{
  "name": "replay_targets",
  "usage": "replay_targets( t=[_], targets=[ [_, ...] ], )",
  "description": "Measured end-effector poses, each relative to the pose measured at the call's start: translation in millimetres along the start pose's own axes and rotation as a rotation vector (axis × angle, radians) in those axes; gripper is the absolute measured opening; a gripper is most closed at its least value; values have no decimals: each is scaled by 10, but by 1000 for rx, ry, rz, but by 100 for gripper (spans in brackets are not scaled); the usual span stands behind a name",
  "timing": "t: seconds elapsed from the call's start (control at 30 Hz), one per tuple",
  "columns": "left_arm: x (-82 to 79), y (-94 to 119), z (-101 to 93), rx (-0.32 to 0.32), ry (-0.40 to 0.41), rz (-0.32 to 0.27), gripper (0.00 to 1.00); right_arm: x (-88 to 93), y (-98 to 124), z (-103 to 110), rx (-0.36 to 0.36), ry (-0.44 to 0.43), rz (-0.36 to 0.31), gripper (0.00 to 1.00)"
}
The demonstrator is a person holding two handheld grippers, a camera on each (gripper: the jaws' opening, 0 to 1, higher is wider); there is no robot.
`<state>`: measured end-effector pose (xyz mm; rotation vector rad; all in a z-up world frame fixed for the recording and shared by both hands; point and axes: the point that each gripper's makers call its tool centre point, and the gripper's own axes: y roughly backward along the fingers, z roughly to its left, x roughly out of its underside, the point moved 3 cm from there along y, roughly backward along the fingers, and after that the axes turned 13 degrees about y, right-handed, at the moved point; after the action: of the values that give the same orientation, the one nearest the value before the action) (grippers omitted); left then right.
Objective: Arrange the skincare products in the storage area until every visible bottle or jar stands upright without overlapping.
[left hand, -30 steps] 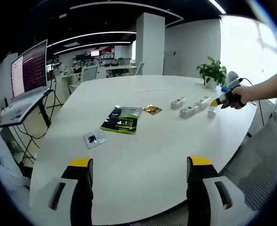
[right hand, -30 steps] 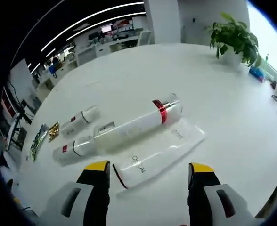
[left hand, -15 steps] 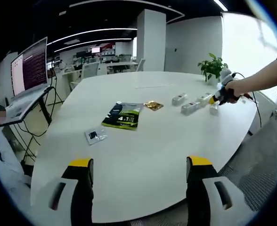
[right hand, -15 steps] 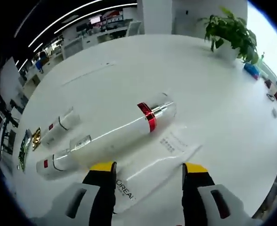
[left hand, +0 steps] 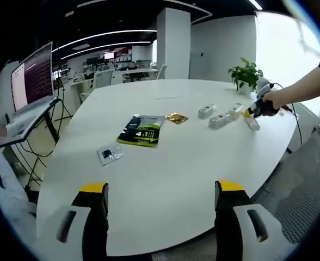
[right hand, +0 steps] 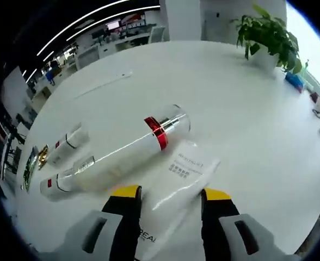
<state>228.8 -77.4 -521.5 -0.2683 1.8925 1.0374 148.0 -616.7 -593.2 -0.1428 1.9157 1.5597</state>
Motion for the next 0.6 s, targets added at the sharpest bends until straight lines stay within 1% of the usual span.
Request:
replay_targets(
  t=[0.07,0.17,0.2,0.27,0.4,0.47,0.5,0.57,0.6],
  targets=[
    [0,-1,-4,2,-2,0,73,52,46,35,-13,0,-7,37],
    [1,-3,0,1,-4,1,73,64,57,30,-39,35,-19,33],
    [1,-5,-1,2,-4,1,73,80,67,27,-39,66,-14,32],
    [4,-6,-4,2,-7,3,72,95,75,46,-64,117,-4,30],
    [4,-3,-8,1,-9,3,72,181,152,135,-144,250,41,26],
    [11,-5,3,-1,-11,6,72,204,172,131,-141,246,50,25],
    [12,-6,5,-1,-12,6,72,241,207,161,-146,257,53,25],
    [13,-9,8,0,-13,6,71,294,245,196,-151,281,64,25],
    [14,-10,11,0,-15,6,71,295,242,193,-150,318,74,25]
  ],
)
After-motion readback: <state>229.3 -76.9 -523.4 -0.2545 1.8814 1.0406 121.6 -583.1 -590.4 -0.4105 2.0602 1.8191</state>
